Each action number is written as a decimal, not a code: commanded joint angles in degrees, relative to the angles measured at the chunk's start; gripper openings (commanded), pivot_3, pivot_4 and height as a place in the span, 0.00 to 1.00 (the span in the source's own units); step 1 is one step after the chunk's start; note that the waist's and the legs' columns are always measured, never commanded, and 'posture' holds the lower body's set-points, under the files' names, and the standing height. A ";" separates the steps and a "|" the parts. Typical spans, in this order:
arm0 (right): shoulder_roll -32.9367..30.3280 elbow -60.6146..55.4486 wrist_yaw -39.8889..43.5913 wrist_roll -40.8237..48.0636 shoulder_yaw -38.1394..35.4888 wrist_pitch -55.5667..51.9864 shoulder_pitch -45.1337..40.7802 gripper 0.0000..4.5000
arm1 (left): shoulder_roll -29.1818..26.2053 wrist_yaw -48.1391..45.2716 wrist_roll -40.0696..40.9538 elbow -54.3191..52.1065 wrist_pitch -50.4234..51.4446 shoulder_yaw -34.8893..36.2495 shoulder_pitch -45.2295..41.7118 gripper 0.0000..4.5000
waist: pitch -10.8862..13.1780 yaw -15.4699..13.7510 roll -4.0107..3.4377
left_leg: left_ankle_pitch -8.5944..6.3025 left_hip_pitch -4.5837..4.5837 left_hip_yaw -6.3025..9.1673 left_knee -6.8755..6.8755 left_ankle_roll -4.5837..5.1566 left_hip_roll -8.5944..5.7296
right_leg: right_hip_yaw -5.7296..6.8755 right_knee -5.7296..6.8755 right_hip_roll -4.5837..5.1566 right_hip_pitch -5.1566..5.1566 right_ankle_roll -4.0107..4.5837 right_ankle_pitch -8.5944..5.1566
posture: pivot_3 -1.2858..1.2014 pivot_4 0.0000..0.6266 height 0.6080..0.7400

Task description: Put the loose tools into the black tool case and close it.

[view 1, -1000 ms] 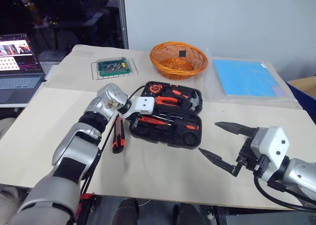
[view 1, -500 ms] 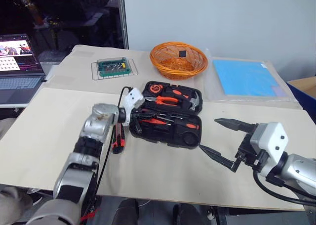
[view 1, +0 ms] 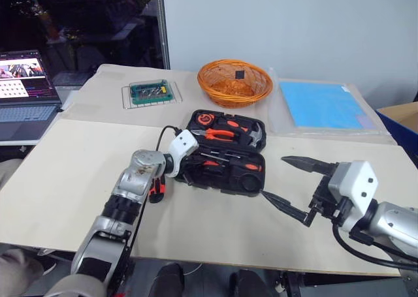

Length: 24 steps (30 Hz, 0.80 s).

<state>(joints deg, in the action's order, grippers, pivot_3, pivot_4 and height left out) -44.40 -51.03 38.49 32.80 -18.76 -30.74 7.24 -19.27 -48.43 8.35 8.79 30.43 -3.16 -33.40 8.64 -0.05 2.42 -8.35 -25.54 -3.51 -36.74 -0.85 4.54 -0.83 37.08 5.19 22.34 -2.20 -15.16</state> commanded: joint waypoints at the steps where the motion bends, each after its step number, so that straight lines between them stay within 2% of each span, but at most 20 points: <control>1: -0.69 1.37 1.34 0.73 0.31 1.48 -2.14 1.00 | -1.03 8.33 5.30 -16.12 10.64 10.17 1.98 0.24 | 0.00 0.01 0.00 | 0.00 0.00 0.01 0.00 0.00 -0.01 | 0.01 0.00 0.00 0.00 -0.06 0.04 | 0.52 0.24 1.00; 5: -0.82 4.24 3.52 1.00 1.63 2.15 -4.68 1.00 | -0.84 17.75 6.75 -32.90 28.47 16.31 8.30 0.57 | 0.00 0.47 -0.01 | -0.04 0.04 -0.01 0.04 0.03 -0.04 | -0.01 -0.06 0.01 -0.05 -0.31 0.08 | 0.52 0.24 1.00; 10: -1.19 7.44 6.60 1.29 3.71 2.34 -7.92 1.00 | 0.46 25.67 6.96 -47.15 48.52 17.23 14.04 0.97 | 0.03 -0.11 0.04 | -0.04 0.04 0.06 0.05 0.02 -0.09 | 0.03 -0.06 0.02 -0.07 -0.26 -0.02 | 0.52 0.24 1.00; 13: -1.55 8.81 8.23 1.47 4.18 2.27 -9.53 1.00 | 0.23 28.91 6.22 -51.58 54.90 15.20 16.72 0.97 | 0.03 -0.14 0.05 | -0.05 0.04 0.06 0.05 0.02 -0.14 | -0.01 -0.06 0.06 -0.07 -0.40 -0.31 | 0.52 0.24 1.00; 16: -1.85 9.94 9.34 1.23 4.47 2.41 -10.53 1.00 | 0.28 31.34 5.81 -52.84 56.91 12.81 18.75 0.97 | 0.03 -0.26 0.05 | -0.05 0.05 0.09 0.05 0.01 -0.12 | 0.01 -0.06 0.04 -0.06 -0.29 -0.33 | 0.52 0.24 1.00; 24: -2.35 9.80 10.16 1.34 3.94 1.68 -11.17 1.00 | 2.00 38.12 2.56 -48.64 53.01 9.05 23.09 0.97 | 0.03 -0.50 0.05 | -0.12 0.03 0.08 0.07 -0.10 -0.13 | -0.02 -0.11 0.08 -0.03 0.06 -0.17 | 0.52 0.24 1.00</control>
<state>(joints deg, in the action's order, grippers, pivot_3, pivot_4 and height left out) -45.94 -40.03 48.46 32.96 -13.45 -29.95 -3.44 -17.53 -11.61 12.17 -41.39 85.26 6.59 -11.05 8.67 -0.55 2.46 -8.65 -25.50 -3.43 -36.65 -1.25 4.40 -0.85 36.96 5.27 22.31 -2.13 -15.34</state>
